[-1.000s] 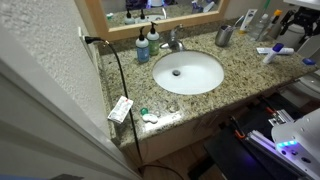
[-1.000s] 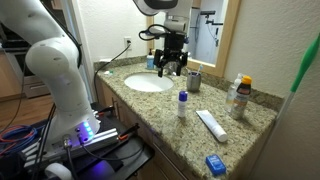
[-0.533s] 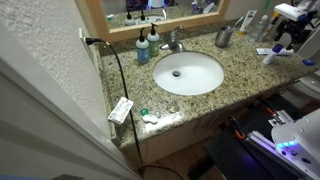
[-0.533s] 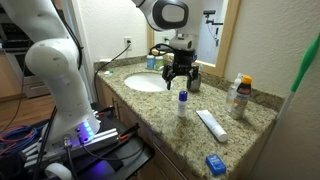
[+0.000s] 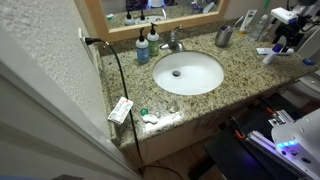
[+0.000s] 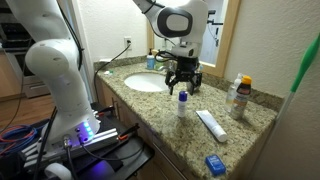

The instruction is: Pick up the blue bottle and place it on the left. Then pick up the small bottle with a blue cap and place it on the left

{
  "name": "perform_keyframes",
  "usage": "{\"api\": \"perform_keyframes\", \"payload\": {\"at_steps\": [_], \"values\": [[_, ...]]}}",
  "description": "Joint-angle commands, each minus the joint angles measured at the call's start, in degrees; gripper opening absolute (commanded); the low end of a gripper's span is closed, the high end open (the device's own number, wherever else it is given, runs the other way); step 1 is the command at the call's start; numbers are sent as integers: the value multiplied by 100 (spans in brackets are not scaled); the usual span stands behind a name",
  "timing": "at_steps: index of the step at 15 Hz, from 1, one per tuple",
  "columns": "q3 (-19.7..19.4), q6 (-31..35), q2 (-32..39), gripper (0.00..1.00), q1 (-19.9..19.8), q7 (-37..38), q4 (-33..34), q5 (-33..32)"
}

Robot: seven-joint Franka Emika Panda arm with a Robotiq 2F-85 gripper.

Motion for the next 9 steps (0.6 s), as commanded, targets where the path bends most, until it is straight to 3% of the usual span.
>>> {"api": "perform_keyframes", "payload": {"at_steps": [1,9], "values": [[-65,-27,82,74,60,-22,38,-18],[-67,-37,159,18,89,-24,72,-23]]}}
